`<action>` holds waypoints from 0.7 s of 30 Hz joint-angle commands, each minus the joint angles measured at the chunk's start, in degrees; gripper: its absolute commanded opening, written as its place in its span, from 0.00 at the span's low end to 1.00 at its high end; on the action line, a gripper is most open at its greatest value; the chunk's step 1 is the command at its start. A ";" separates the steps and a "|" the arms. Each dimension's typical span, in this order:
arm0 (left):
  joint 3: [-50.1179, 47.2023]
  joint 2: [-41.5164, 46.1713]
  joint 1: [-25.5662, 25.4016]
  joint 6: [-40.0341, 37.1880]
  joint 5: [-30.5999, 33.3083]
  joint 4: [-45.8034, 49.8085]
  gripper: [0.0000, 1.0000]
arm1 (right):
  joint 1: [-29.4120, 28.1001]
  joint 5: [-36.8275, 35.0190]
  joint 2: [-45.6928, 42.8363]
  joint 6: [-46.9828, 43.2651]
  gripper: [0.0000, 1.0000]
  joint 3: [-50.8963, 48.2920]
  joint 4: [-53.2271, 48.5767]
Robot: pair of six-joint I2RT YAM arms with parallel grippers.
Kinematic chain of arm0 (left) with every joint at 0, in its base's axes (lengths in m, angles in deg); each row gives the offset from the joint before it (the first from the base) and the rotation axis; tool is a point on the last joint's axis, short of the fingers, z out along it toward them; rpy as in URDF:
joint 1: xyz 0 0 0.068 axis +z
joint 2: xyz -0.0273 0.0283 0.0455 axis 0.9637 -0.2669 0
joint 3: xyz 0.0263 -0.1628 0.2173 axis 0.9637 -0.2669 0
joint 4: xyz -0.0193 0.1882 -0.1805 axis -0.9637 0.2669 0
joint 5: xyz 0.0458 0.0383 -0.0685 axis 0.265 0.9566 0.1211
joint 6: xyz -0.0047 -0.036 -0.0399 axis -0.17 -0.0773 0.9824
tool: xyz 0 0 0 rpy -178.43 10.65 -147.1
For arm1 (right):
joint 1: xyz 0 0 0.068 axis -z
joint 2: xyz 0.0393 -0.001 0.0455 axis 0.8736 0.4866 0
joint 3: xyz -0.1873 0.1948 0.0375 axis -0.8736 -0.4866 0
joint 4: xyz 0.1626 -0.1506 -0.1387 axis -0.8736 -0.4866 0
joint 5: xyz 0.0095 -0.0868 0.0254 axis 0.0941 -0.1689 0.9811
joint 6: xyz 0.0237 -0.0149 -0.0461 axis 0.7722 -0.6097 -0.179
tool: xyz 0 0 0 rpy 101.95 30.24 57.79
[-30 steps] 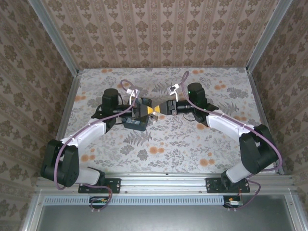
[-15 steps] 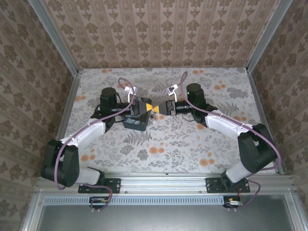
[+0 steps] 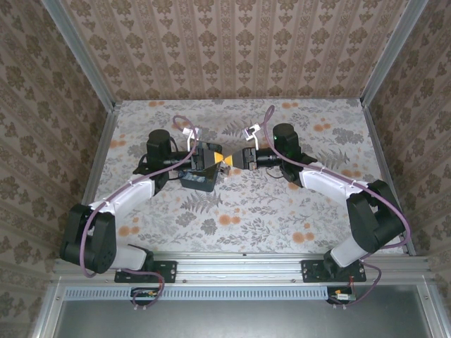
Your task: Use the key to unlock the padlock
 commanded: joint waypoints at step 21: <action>-1.92 0.16 -0.09 2.62 -1.04 -6.45 0.00 | -0.70 2.26 0.01 5.19 0.07 -3.31 11.23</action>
